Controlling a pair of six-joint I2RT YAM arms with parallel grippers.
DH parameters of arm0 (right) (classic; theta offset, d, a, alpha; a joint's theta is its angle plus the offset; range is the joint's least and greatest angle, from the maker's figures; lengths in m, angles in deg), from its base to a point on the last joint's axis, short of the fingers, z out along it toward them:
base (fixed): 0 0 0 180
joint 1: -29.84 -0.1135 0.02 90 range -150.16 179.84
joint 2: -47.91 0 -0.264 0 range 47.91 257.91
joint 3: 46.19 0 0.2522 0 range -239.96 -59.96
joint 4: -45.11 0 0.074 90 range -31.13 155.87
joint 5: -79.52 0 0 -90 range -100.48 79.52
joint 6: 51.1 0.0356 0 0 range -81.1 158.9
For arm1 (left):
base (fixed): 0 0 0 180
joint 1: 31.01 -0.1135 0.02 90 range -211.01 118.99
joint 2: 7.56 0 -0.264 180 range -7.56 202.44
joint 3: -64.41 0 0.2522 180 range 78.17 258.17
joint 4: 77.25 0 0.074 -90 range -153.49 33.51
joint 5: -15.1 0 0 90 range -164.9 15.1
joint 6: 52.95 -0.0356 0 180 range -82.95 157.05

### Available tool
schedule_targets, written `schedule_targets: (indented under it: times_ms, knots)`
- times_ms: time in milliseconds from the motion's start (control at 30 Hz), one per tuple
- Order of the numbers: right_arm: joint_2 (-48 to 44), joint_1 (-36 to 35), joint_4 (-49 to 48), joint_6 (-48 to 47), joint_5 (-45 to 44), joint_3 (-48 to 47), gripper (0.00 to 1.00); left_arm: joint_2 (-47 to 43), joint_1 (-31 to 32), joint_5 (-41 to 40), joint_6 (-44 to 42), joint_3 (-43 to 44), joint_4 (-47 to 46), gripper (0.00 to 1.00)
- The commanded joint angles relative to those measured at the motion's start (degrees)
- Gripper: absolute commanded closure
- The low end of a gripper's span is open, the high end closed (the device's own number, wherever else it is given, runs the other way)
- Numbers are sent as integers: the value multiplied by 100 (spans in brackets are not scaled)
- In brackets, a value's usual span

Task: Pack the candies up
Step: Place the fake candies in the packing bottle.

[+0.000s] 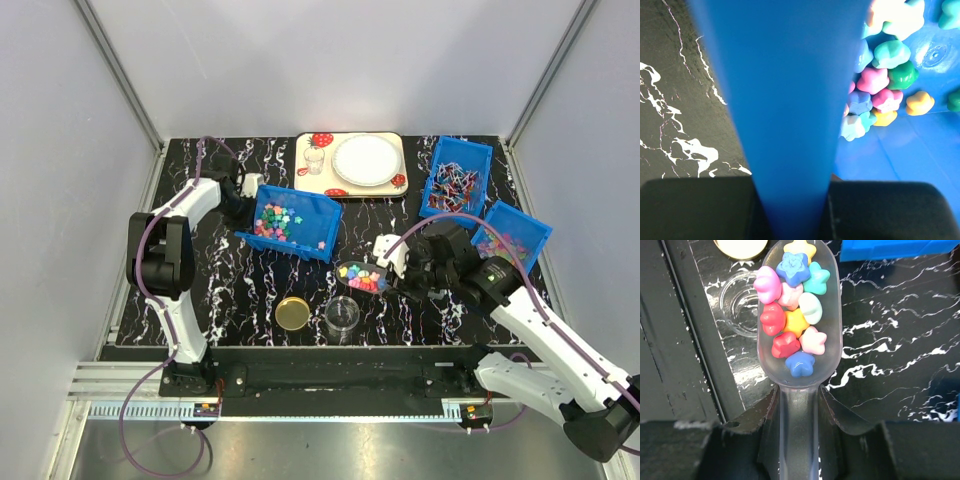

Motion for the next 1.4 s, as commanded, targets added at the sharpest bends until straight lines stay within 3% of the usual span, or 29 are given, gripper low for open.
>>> schedule_targets:
  times_ms: [0,1367]
  knots:
    - [-125,30,-111,82,155,37,100,-31,-24,238,-20,20,-368,100]
    - [-55,4,346,-138,23,169,100,171,-24,220,-20,55,-368,100]
